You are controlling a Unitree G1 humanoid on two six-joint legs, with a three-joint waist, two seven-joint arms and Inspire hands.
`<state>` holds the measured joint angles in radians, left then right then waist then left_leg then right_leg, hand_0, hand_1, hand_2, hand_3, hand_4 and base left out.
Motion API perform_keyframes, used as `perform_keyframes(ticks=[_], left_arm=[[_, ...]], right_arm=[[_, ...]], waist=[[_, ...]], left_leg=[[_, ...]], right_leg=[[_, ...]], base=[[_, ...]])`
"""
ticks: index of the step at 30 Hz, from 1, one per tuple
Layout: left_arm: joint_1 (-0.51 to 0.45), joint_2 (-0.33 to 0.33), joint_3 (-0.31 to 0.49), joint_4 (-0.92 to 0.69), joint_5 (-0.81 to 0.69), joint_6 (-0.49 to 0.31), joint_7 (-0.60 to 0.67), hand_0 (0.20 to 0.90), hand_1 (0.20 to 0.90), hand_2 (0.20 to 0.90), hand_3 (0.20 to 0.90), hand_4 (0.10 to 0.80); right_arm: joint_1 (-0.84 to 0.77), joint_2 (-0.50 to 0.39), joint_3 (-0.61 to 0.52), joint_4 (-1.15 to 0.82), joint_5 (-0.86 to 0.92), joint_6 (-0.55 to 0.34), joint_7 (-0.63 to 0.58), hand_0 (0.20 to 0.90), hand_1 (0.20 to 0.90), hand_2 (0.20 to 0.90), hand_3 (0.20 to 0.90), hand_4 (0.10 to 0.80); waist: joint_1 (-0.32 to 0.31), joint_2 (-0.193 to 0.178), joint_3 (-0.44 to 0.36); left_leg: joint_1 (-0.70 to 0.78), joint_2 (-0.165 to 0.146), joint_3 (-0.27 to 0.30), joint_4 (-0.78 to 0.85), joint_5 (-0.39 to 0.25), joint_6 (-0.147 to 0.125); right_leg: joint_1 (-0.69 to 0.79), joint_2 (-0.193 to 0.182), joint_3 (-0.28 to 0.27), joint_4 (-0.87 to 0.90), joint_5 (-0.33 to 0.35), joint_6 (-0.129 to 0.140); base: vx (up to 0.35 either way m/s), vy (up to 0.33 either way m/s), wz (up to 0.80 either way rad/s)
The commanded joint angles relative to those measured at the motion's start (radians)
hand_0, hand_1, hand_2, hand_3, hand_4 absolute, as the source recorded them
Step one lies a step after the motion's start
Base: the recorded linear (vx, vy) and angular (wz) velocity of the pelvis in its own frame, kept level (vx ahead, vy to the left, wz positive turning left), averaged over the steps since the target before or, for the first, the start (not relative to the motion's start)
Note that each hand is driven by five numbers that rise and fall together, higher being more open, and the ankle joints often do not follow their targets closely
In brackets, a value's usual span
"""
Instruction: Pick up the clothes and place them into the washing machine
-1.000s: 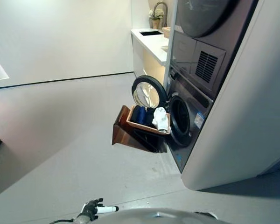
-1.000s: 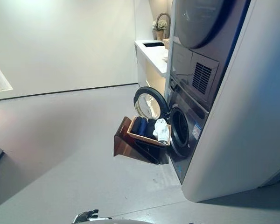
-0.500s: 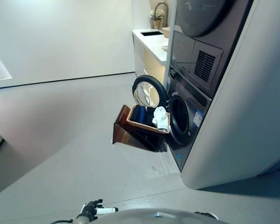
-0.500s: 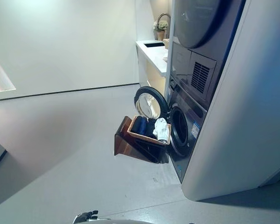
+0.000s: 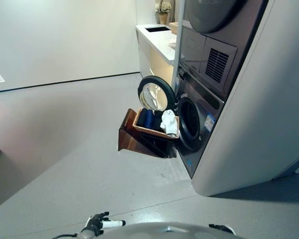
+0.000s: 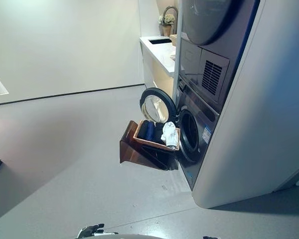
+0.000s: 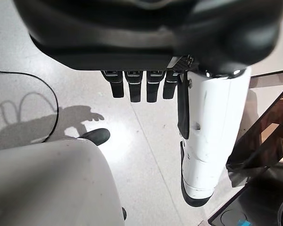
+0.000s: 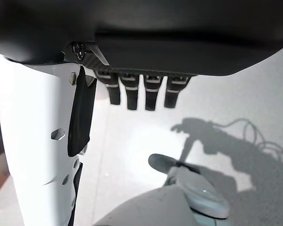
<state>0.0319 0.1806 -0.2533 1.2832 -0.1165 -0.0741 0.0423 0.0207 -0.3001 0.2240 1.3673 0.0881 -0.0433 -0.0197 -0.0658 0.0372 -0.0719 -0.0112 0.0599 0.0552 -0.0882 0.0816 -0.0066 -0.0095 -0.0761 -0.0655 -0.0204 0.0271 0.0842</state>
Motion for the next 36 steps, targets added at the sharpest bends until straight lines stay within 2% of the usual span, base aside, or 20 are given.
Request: perform_keyframes(ticks=[1,3,5,8,9,10,11,15,18,20,24,25,26,27,29,31,32,33,35,36], left_arm=[[-0.061,0.020,0.039,-0.046,-0.012,-0.037,0.004,0.900,0.900,0.900,0.900,0.800],[-0.066,0.031,0.047,-0.062,-0.018,-0.039,0.004,0.900,0.900,0.900,0.900,0.800],[-0.070,0.042,0.056,-0.046,-0.018,-0.037,0.011,0.900,0.900,0.900,0.900,0.800],[-0.083,0.056,0.072,-0.042,-0.025,-0.042,0.023,0.900,0.900,0.900,0.900,0.800],[-0.090,0.058,0.074,-0.039,-0.028,-0.046,0.029,0.900,0.900,0.900,0.900,0.800],[-0.095,0.059,0.077,-0.034,-0.027,-0.048,0.034,0.900,0.900,0.900,0.900,0.800],[-0.103,0.061,0.092,-0.027,-0.029,-0.052,0.042,0.900,0.900,0.900,0.900,0.800],[-0.099,0.059,0.094,-0.058,-0.039,-0.063,0.055,0.900,0.900,0.900,0.900,0.800],[-0.109,0.059,0.071,-0.077,-0.035,-0.069,0.064,0.900,0.900,0.900,0.900,0.800],[-0.112,0.050,0.065,-0.087,-0.048,-0.076,0.069,0.900,0.900,0.900,0.900,0.800],[-0.127,0.047,0.023,-0.120,-0.056,-0.074,0.067,0.900,0.900,0.900,0.900,0.800],[-0.135,0.047,0.017,-0.123,-0.057,-0.072,0.067,0.900,0.900,0.900,0.900,0.800],[-0.136,0.047,0.017,-0.123,-0.057,-0.072,0.067,0.900,0.900,0.900,0.900,0.800],[-0.148,0.048,0.012,-0.143,-0.069,-0.072,0.070,0.900,0.900,0.900,0.900,0.800],[-0.157,0.051,0.008,-0.181,-0.086,-0.077,0.073,0.900,0.900,0.900,0.900,0.800],[-0.163,0.054,0.007,-0.193,-0.098,-0.078,0.078,0.900,0.900,0.900,0.900,0.800],[-0.166,0.054,0.007,-0.188,-0.100,-0.079,0.081,0.900,0.900,0.900,0.900,0.800],[-0.171,0.055,0.007,-0.178,-0.103,-0.078,0.087,0.900,0.900,0.900,0.900,0.800],[-0.175,0.055,0.010,-0.160,-0.105,-0.079,0.097,0.900,0.900,0.900,0.900,0.800],[-0.175,0.056,0.010,-0.160,-0.105,-0.079,0.097,0.900,0.900,0.900,0.900,0.800]], right_arm=[[-0.106,0.007,-0.007,0.029,-0.003,-0.014,-0.003,0.900,0.900,0.900,0.900,0.800],[-0.094,0.009,-0.014,0.016,-0.001,-0.024,-0.009,0.900,0.900,0.900,0.900,0.800],[-0.068,0.014,-0.019,-0.008,0.015,-0.027,-0.009,0.900,0.900,0.900,0.900,0.800],[-0.056,-0.003,-0.039,-0.042,0.047,-0.041,-0.014,0.900,0.900,0.900,0.900,0.800],[-0.055,-0.005,-0.037,-0.048,0.044,-0.042,-0.020,0.900,0.900,0.900,0.900,0.800],[-0.051,-0.005,-0.038,-0.051,0.041,-0.040,-0.023,0.900,0.900,0.900,0.900,0.800],[-0.045,-0.007,-0.047,-0.053,0.036,-0.041,-0.034,0.900,0.900,0.900,0.900,0.800],[-0.033,-0.025,-0.069,-0.077,0.044,-0.048,-0.055,0.900,0.900,0.900,0.900,0.800],[-0.014,-0.032,-0.081,-0.076,0.070,-0.051,-0.059,0.900,0.900,0.900,0.900,0.800],[-0.010,-0.036,-0.087,-0.065,0.089,-0.055,-0.058,0.900,0.900,0.900,0.900,0.800],[-0.017,-0.038,-0.081,-0.068,0.125,-0.063,-0.062,0.900,0.900,0.900,0.900,0.800],[-0.020,-0.040,-0.076,-0.069,0.129,-0.062,-0.061,0.900,0.900,0.900,0.900,0.800],[-0.020,-0.040,-0.076,-0.069,0.129,-0.062,-0.061,0.900,0.900,0.900,0.900,0.800],[-0.025,-0.047,-0.065,-0.075,0.128,-0.063,-0.060,0.900,0.900,0.900,0.900,0.800],[-0.032,-0.050,-0.048,-0.091,0.125,-0.064,-0.061,0.900,0.900,0.900,0.900,0.800],[-0.046,-0.048,-0.035,-0.104,0.135,-0.065,-0.063,0.900,0.900,0.900,0.900,0.800],[-0.053,-0.047,-0.030,-0.105,0.137,-0.064,-0.065,0.900,0.900,0.900,0.900,0.800],[-0.064,-0.045,-0.024,-0.106,0.139,-0.065,-0.069,0.900,0.900,0.900,0.900,0.800],[-0.085,-0.041,-0.013,-0.109,0.148,-0.068,-0.076,0.900,0.900,0.900,0.900,0.800],[-0.086,-0.041,-0.013,-0.109,0.148,-0.068,-0.076,0.900,0.900,0.900,0.900,0.800]], waist=[[0.001,-0.028,0.118],[-0.017,-0.020,0.146],[-0.036,-0.019,0.157],[-0.057,-0.018,0.166],[-0.063,-0.030,0.170],[-0.072,-0.035,0.176],[-0.094,-0.050,0.173],[-0.118,-0.040,0.176],[-0.165,-0.041,0.165],[-0.173,-0.027,0.151],[-0.185,-0.008,0.129],[-0.183,-0.009,0.126],[-0.183,-0.008,0.127],[-0.173,-0.023,0.128],[-0.155,-0.046,0.144],[-0.134,-0.067,0.161],[-0.119,-0.073,0.172],[-0.108,-0.097,0.180],[-0.068,-0.125,0.209],[-0.069,-0.127,0.206]], left_leg=[[0.088,-0.101,0.007,0.077,-0.187,0.058],[0.099,-0.096,-0.014,0.107,-0.199,0.069],[0.109,-0.096,-0.019,0.115,-0.208,0.064],[0.143,-0.094,-0.033,0.101,-0.223,0.039],[0.158,-0.100,-0.036,0.098,-0.239,0.027],[0.185,-0.099,-0.046,0.095,-0.260,0.017],[0.253,-0.103,-0.058,0.066,-0.285,-0.003],[0.333,-0.073,-0.062,0.025,-0.296,-0.030],[0.385,-0.038,-0.094,0.037,-0.300,-0.049],[0.388,-0.005,-0.106,0.075,-0.259,-0.070],[0.321,0.044,-0.109,0.262,-0.070,-0.118],[0.298,0.049,-0.103,0.321,-0.025,-0.126],[0.298,0.051,-0.104,0.323,-0.027,-0.127],[0.230,0.039,-0.096,0.498,0.046,-0.133],[0.168,0.026,-0.082,0.648,0.076,-0.125],[0.106,0.041,-0.041,0.703,0.083,-0.106],[0.067,0.045,-0.024,0.711,0.055,-0.095],[0.005,0.032,-0.012,0.712,0.034,-0.081],[-0.161,0.051,0.031,0.707,-0.052,-0.051],[-0.164,0.049,0.031,0.705,-0.049,-0.051]], right_leg=[[-0.118,0.005,-0.025,0.350,-0.035,0.057],[-0.167,0.015,-0.015,0.467,-0.015,0.056],[-0.209,0.011,-0.024,0.502,-0.015,0.044],[-0.255,-0.041,-0.058,0.367,-0.017,0.036],[-0.282,-0.081,-0.070,0.266,0.020,0.049],[-0.279,-0.097,-0.083,0.162,0.063,0.066],[-0.326,-0.113,-0.108,-0.003,0.152,0.103],[-0.367,-0.097,-0.122,-0.054,0.201,0.120],[-0.360,-0.058,-0.019,-0.045,0.230,0.110],[-0.350,-0.024,0.008,-0.037,0.248,0.100],[-0.298,0.045,-0.022,-0.017,0.207,0.046],[-0.270,0.059,-0.029,-0.017,0.182,0.027],[-0.269,0.061,-0.030,-0.017,0.181,0.027],[-0.213,0.076,-0.031,-0.019,0.138,-0.008],[-0.166,0.080,-0.020,-0.015,0.103,-0.034],[-0.130,0.088,-0.005,-0.010,0.074,-0.054],[-0.115,0.093,0.006,-0.009,0.062,-0.057],[-0.102,0.081,0.018,-0.008,0.051,-0.059],[-0.061,0.078,0.046,-0.008,0.032,-0.055],[-0.064,0.076,0.045,-0.008,0.032,-0.054]], base=[[0.169,0.171,-0.09],[0.121,0.107,-0.05],[0.162,0.051,0.08],[0.247,-0.042,0.07],[0.319,-0.118,0.10],[0.531,-0.164,0.04],[0.450,-0.113,-0.03],[0.361,-0.067,0.03],[0.406,-0.134,0.09],[0.395,-0.220,0.26],[0.342,-0.231,0.41],[0.253,-0.159,0.16],[0.390,-0.219,0.08],[0.371,-0.204,0.22],[0.398,-0.233,0.33],[0.273,-0.165,0.39],[0.232,-0.127,0.27],[0.206,-0.091,-0.09],[0.173,-0.052,0.00],[0.170,-0.007,0.28]])
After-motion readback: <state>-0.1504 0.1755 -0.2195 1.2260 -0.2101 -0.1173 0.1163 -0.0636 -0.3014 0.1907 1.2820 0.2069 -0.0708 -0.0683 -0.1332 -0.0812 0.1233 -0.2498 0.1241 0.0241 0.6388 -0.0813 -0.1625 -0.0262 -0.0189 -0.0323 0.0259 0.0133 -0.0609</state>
